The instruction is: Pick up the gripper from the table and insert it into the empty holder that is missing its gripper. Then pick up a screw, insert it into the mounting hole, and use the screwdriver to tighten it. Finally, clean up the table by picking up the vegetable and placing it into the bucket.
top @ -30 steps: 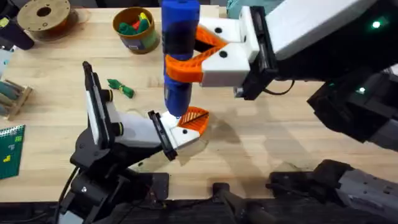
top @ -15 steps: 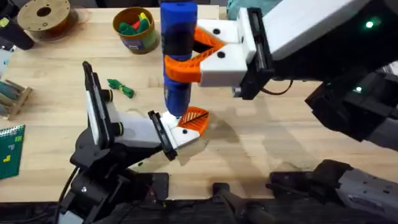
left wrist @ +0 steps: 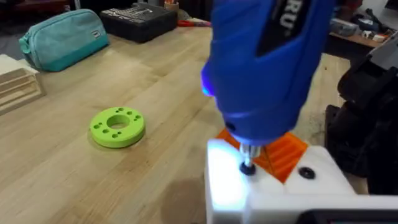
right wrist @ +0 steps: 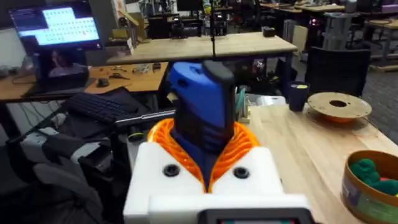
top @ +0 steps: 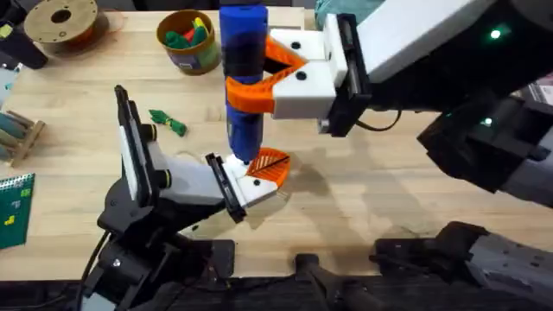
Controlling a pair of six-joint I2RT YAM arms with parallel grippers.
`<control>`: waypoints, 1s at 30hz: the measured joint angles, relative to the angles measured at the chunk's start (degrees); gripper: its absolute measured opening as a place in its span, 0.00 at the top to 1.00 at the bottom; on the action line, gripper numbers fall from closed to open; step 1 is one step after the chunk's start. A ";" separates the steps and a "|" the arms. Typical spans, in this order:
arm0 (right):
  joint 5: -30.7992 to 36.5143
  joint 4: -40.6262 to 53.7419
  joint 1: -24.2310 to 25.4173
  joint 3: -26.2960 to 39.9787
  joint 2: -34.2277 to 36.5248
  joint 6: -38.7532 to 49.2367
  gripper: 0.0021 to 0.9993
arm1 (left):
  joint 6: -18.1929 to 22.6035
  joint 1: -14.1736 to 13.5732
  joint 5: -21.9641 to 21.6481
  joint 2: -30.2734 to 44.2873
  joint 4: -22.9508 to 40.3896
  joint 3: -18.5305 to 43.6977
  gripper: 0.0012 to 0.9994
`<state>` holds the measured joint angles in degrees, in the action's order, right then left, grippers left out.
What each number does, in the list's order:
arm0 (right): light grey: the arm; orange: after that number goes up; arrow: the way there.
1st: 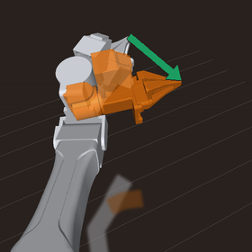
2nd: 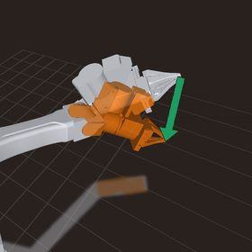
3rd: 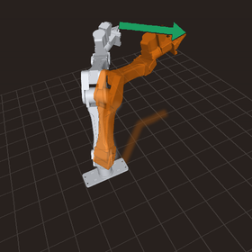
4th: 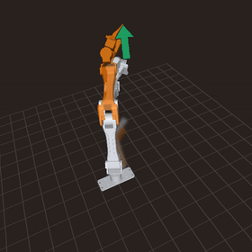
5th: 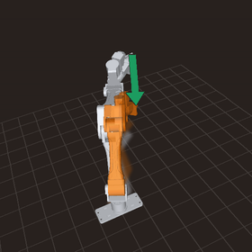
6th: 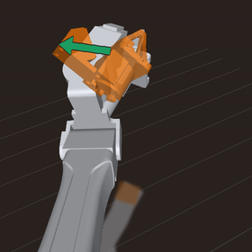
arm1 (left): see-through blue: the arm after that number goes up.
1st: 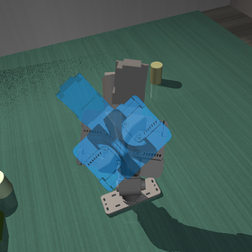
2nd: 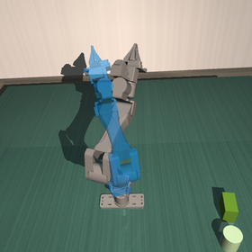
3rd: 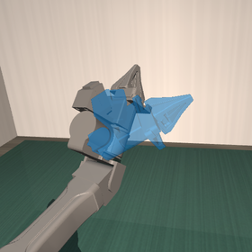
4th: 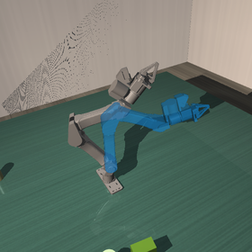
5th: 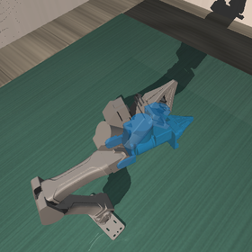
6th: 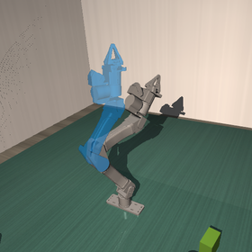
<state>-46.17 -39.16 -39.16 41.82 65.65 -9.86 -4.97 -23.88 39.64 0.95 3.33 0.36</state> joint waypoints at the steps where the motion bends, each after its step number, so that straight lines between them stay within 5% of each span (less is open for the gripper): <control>1: 0.00 0.01 0.00 0.00 0.00 0.06 0.97 | 0.00 0.00 0.00 0.00 -0.02 0.00 1.00; 14: -0.65 -1.46 -0.07 0.00 0.16 0.41 0.97 | -0.04 0.00 -0.09 0.00 -0.09 0.00 1.00; 25: 1.66 -24.20 1.46 -0.28 1.01 -8.17 0.97 | 0.15 0.00 -0.18 -0.32 -0.07 0.00 1.00; 30: 3.61 -17.39 1.68 1.75 0.44 -10.08 0.97 | 0.15 0.00 -0.24 -0.31 -0.07 0.00 1.00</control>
<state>-42.56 -56.55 -37.47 43.57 66.08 -19.94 -4.82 -23.88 39.40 0.64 3.27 0.36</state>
